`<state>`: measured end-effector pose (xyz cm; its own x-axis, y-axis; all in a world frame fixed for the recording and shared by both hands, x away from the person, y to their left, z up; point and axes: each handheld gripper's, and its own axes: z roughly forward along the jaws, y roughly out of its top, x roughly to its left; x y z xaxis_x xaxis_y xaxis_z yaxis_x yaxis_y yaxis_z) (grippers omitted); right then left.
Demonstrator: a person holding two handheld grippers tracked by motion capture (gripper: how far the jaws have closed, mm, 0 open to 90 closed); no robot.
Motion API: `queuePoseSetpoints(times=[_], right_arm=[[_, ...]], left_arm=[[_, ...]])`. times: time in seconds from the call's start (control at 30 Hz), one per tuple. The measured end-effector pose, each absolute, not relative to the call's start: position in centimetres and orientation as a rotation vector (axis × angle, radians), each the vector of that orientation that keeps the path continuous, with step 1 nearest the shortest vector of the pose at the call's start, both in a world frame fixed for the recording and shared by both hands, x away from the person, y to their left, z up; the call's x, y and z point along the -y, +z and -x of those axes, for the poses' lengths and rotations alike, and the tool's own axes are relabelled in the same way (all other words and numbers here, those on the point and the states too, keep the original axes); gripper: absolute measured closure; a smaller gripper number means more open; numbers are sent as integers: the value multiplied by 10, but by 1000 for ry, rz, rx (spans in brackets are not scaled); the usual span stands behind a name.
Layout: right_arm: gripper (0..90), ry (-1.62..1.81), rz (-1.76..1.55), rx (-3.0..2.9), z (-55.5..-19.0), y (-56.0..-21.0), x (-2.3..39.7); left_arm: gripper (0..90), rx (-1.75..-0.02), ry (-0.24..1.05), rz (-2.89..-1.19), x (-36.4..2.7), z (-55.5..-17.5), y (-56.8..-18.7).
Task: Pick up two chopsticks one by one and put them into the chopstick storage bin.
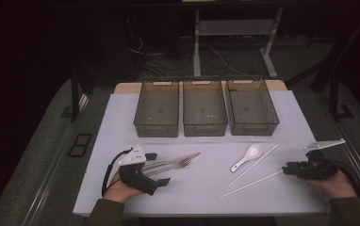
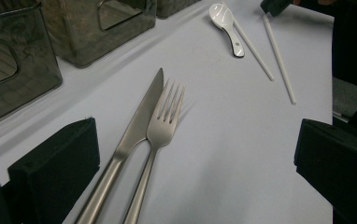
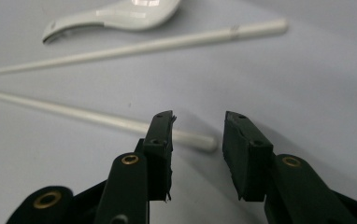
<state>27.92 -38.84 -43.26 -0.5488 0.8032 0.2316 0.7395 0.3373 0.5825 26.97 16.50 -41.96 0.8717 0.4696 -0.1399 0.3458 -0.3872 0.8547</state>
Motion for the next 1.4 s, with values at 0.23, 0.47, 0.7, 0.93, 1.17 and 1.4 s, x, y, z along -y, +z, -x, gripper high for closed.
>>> queuePoseSetpoints(times=[0.23,0.47,0.7,0.93,1.17,1.4], right_arm=[[629,1016,-1453,-2392,-316,-422,383],[637,1016,-1538,-2345,-356,-433,380],[641,1003,-1575,-2370,-364,-441,379],[634,1023,-1550,-2402,-366,-443,379],[636,1017,-1532,-2436,-361,-442,378],[636,1004,-1512,-2467,-343,-440,377]], left_arm=[[0,-595,148,-2016,-164,-270,-420],[0,-599,144,-2014,-164,-271,-421],[0,-595,141,-2015,-164,-271,-422],[0,-596,138,-2017,-164,-271,-422],[0,-595,138,-2015,-164,-271,-421],[0,-592,140,-2015,-164,-270,-421]])
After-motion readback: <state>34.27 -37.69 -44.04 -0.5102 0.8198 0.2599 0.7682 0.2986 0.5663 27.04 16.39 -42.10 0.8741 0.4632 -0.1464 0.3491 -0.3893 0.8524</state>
